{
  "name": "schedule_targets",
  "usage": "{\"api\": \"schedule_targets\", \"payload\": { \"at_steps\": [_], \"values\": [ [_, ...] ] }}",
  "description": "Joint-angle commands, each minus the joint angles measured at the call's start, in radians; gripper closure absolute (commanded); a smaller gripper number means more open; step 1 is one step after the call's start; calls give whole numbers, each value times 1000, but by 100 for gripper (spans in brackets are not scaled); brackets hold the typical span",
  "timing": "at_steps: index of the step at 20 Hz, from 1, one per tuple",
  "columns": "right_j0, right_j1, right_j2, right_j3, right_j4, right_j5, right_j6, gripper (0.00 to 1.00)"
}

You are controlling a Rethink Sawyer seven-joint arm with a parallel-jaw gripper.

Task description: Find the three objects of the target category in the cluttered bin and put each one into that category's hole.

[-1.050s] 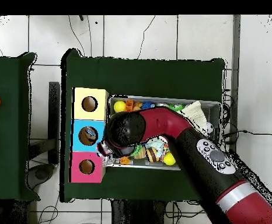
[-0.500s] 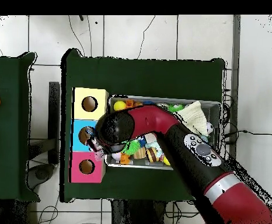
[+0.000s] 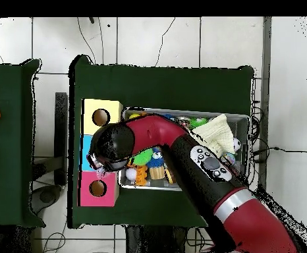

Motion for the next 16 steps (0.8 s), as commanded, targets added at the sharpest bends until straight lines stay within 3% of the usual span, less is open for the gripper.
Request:
{"api": "schedule_targets", "payload": {
  "at_steps": [1, 9, 16],
  "values": [
    [50, -1, -101, -133, -69, -56, 69, 100],
    [144, 40, -251, -235, -227, -109, 127, 100],
    [184, 37, -310, -265, -228, -123, 146, 100]
  ]
}}
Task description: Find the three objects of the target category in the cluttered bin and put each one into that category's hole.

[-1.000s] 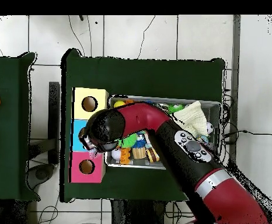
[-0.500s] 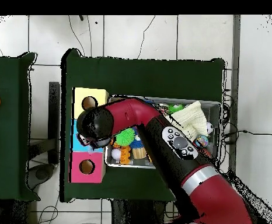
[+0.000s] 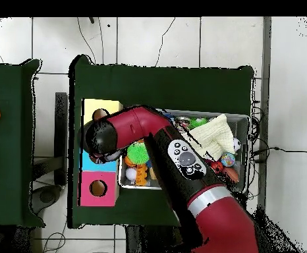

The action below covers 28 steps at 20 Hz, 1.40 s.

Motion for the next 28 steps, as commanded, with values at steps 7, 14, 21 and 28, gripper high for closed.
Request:
{"api": "schedule_targets", "payload": {
  "at_steps": [7, 14, 21, 28],
  "values": [
    [32, 53, -171, -129, -35, -77, 162, 100],
    [43, 52, -192, -128, 33, -45, 169, 100],
    [23, 34, -176, -98, 111, -32, 126, 0],
    [27, 36, -179, -103, 111, -52, 112, 0]
  ]
}}
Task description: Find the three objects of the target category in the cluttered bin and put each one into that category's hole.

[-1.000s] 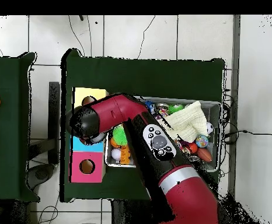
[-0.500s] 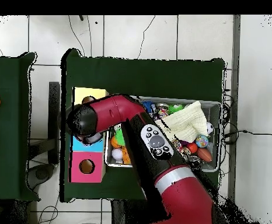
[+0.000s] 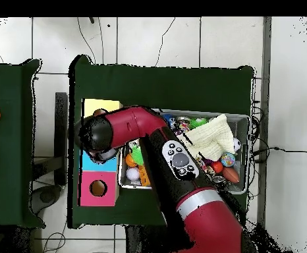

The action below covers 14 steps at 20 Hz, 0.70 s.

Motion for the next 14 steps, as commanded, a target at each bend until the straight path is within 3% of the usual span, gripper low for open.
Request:
{"api": "schedule_targets", "payload": {
  "at_steps": [1, 14],
  "values": [
    [-45, 37, -77, -71, -11, -63, 107, 0],
    [-46, 5, -78, -91, 15, -30, 82, 0]
  ]
}}
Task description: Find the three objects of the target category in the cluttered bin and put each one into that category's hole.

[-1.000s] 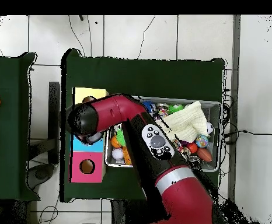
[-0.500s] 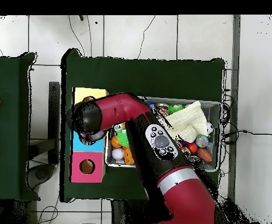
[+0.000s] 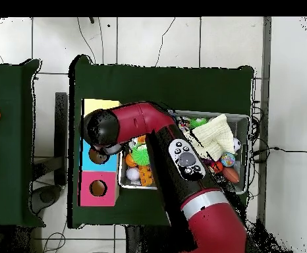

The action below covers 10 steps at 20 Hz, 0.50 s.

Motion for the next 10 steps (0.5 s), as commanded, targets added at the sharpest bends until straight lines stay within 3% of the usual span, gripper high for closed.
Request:
{"api": "schedule_targets", "payload": {
  "at_steps": [1, 4, 7, 10],
  "values": [
    [-44, -8, -50, -38, 10, -27, 86, 0],
    [-48, -31, -47, -18, 19, -34, 93, 0],
    [-69, -47, -20, 11, 39, -135, 117, 0],
    [-70, -68, -18, 17, 44, -132, 113, 0]
  ]
}}
